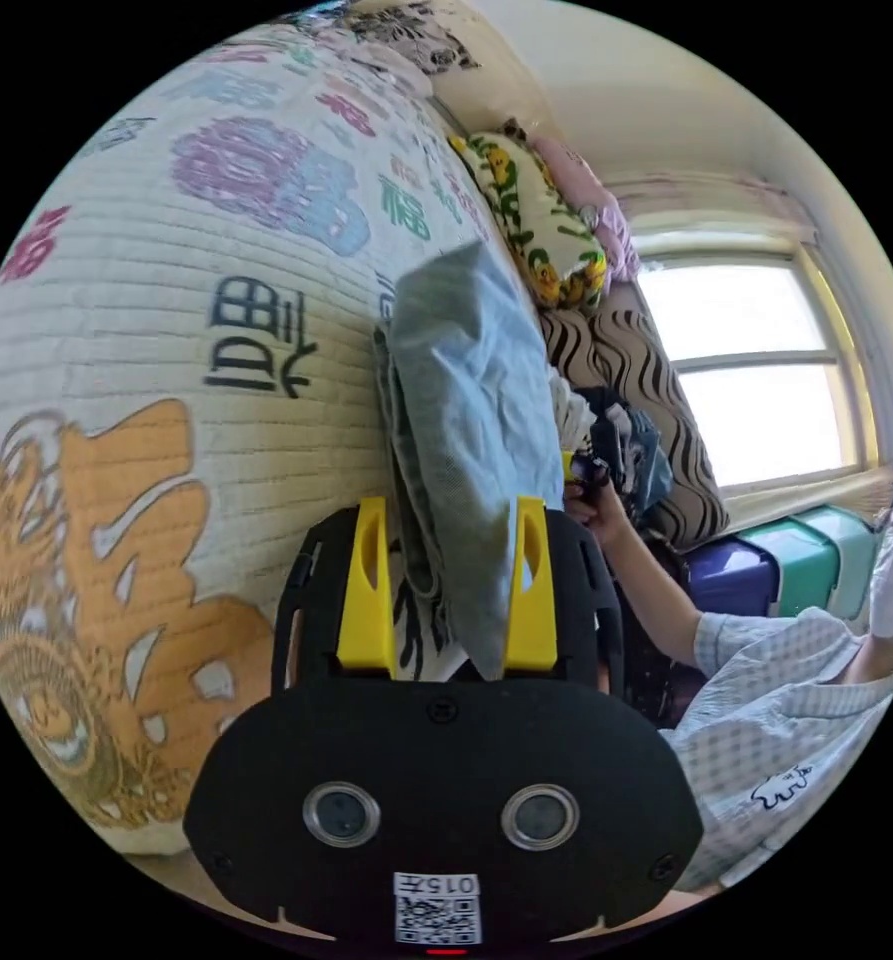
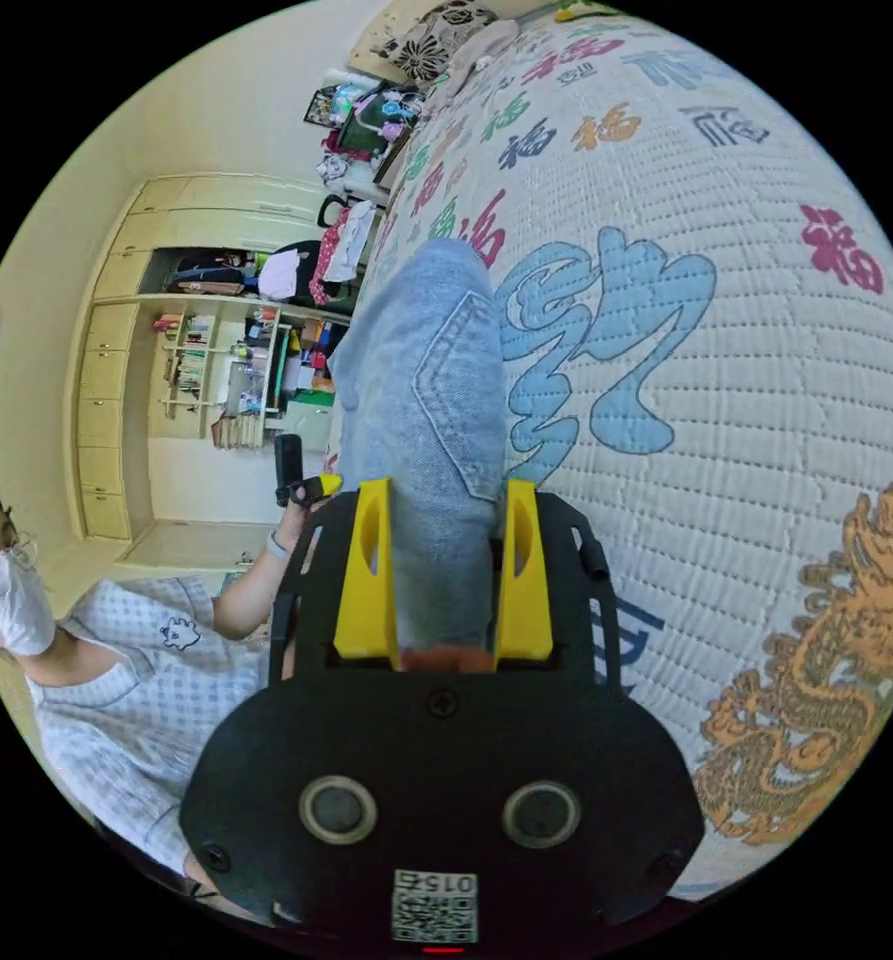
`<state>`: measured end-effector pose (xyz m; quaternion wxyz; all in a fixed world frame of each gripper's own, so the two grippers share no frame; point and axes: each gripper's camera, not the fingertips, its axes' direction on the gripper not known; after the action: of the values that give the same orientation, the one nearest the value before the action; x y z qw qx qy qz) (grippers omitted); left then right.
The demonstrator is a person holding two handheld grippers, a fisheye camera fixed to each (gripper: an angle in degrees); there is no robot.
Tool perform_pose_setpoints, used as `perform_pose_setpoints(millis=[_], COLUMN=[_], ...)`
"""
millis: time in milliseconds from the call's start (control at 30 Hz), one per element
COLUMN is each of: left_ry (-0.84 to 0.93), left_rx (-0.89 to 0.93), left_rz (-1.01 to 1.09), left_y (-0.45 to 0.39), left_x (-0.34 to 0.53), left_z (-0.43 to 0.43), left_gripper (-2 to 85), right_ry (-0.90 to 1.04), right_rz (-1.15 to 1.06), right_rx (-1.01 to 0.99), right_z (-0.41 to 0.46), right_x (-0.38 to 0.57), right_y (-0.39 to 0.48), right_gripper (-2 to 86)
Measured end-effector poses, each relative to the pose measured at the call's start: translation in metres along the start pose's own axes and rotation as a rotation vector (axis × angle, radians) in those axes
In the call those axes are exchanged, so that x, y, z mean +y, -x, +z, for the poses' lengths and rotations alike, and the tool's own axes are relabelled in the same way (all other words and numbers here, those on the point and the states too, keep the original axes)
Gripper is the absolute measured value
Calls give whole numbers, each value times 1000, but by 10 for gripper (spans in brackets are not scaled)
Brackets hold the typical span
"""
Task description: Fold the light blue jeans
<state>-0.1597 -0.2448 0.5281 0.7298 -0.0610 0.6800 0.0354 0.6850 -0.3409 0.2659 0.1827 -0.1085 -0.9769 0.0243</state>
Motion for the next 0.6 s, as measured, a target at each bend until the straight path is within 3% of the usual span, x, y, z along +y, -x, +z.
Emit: perform_pose_setpoints(millis=[67,133,267,433,600], left_ry=[93,120,-48,-37,-78], left_rx=[-68,-2,165,80,216], left_rz=[20,6,-35,-1,-69], left_y=[2,13,37,42,61], left_x=[-15,-18,1,4,5], left_z=[13,13,7,40,65], left_gripper=[168,169,168,141,137], right_ry=[57,91,151,169,134], right_rz=[29,26,-8,29,57], right_rx=[-106,-134,-125,-146,-175], right_z=[-8,-10,-4,-2,1], right_x=[-21,-37,-72,-99,-120], right_y=[-14,-15,1,1,6], right_gripper=[153,152,158,110,83])
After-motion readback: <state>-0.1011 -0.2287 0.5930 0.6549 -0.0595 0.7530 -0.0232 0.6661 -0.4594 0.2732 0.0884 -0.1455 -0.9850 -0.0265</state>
